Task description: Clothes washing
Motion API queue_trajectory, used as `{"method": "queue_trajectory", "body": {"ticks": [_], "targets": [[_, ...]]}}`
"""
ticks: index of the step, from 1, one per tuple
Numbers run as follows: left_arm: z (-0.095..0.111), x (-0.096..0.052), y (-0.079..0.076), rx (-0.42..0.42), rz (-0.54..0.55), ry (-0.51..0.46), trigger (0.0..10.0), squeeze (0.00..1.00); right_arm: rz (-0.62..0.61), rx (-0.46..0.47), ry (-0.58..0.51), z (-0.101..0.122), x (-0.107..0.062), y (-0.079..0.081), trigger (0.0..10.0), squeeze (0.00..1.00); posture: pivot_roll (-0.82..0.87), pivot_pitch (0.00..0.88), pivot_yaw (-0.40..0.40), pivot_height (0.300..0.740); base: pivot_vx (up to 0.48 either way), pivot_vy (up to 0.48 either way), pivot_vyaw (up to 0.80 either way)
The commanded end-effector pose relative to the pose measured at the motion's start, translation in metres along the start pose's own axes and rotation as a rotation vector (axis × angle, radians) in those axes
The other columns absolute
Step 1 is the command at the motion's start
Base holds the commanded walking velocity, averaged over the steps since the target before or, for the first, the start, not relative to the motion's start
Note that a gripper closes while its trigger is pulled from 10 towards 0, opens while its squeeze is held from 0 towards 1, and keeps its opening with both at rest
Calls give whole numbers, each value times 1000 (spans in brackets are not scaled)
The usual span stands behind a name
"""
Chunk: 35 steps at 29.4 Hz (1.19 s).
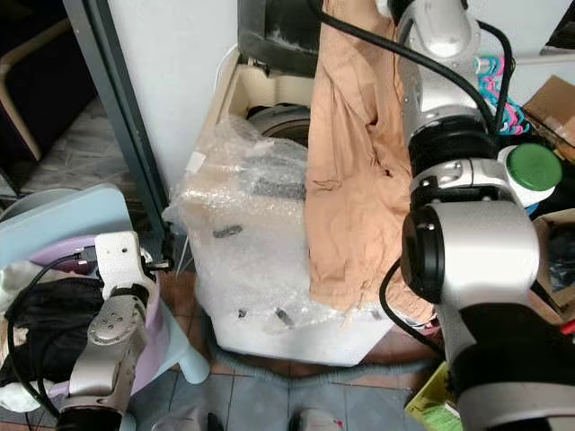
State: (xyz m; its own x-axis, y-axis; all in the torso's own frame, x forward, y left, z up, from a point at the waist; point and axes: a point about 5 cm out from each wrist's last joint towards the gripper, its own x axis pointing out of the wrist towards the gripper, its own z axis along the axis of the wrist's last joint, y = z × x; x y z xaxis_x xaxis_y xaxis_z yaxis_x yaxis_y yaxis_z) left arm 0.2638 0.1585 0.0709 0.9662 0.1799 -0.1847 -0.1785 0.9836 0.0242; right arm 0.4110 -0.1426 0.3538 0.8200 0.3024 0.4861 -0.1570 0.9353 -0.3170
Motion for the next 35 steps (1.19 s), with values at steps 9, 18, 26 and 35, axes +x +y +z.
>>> {"method": "queue_trajectory", "body": {"ticks": [9,18,26,35], "targets": [[3,-1,-5,16,-32,-15,10000,0,307,-8,488,-109,-60,54,10000,1000,51,3,-40,740,0,0,0],[0,-2,-7,20,-35,-13,10000,0,310,131,266,-82,-70,10,10000,1000,51,0,-45,740,0,0,0],[4,1,-5,39,-44,-22,10000,0,672,-46,443,-90,-126,-15,10000,1000,37,8,-20,740,0,0,0],[7,0,-2,36,-29,-31,10000,0,731,-102,663,-98,-167,-52,10000,937,33,43,-25,740,0,0,0]]}}
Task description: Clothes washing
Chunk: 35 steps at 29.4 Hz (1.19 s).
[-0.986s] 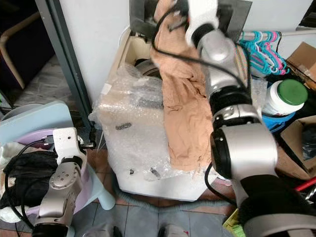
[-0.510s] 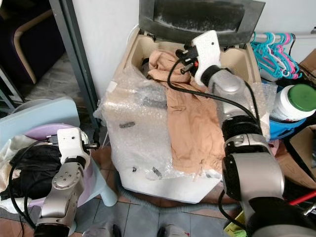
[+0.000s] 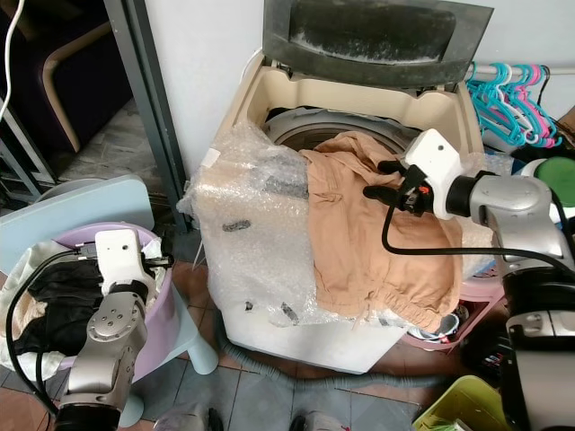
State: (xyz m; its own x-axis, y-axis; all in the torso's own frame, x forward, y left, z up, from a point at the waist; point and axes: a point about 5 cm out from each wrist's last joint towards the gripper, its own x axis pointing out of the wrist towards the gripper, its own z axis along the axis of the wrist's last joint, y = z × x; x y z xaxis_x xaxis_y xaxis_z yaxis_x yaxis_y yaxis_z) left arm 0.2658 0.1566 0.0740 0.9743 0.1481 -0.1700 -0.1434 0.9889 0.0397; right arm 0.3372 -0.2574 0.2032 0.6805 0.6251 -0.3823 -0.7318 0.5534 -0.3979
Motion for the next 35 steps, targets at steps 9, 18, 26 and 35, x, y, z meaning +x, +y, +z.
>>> {"method": "queue_trajectory", "body": {"ticks": [9,18,26,35], "targets": [[2,0,-4,14,-8,-7,10000,0,59,-184,254,-27,6,15,0,0,35,25,-34,740,0,0,0],[0,-1,-6,9,-7,5,10000,0,-38,-196,206,-18,29,11,0,0,39,13,-45,740,0,0,0],[-4,0,-12,6,-20,21,10000,0,-51,-135,105,7,52,2,0,0,46,0,-56,740,0,0,0],[-3,6,-15,6,-29,26,10000,0,-193,-156,-35,59,82,-11,0,0,42,0,-46,740,0,0,0]]}}
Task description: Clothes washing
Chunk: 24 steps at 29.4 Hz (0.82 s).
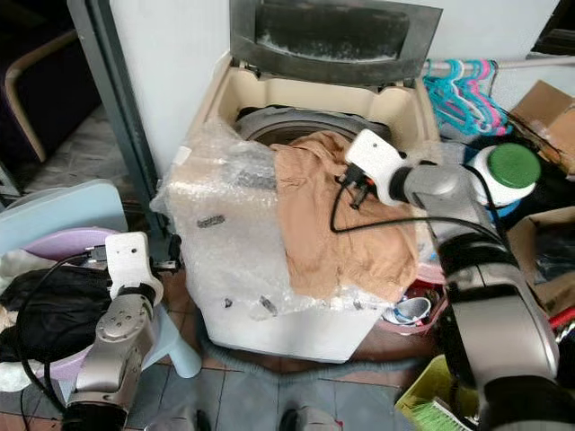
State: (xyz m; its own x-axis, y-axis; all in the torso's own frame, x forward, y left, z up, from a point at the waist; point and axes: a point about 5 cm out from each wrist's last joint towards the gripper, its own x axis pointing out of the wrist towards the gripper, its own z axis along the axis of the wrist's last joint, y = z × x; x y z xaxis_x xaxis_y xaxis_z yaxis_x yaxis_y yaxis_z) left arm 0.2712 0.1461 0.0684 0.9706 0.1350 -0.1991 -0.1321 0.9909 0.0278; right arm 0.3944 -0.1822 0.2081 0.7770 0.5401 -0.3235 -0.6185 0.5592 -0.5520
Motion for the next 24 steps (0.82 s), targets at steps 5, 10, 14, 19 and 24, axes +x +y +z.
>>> {"method": "queue_trajectory", "body": {"ticks": [5,10,14,19,24], "targets": [[1,3,-6,16,-14,-4,10000,0,-498,10,-482,110,-9,-55,0,0,49,0,-52,740,0,0,0],[1,3,-3,16,0,-4,10000,0,-684,-38,-578,127,-22,-65,10000,0,51,0,-49,740,0,0,0],[1,5,-2,14,11,-6,10000,0,-545,13,-406,81,0,-39,10000,1000,47,0,-43,740,0,0,0],[1,6,-4,12,-3,-8,10000,0,-310,-1,-221,30,14,-4,10000,1000,32,0,-33,740,0,0,0],[5,8,-8,4,-14,-20,10000,0,-295,30,-329,34,6,-2,10000,1000,20,0,-25,740,0,0,0]]}}
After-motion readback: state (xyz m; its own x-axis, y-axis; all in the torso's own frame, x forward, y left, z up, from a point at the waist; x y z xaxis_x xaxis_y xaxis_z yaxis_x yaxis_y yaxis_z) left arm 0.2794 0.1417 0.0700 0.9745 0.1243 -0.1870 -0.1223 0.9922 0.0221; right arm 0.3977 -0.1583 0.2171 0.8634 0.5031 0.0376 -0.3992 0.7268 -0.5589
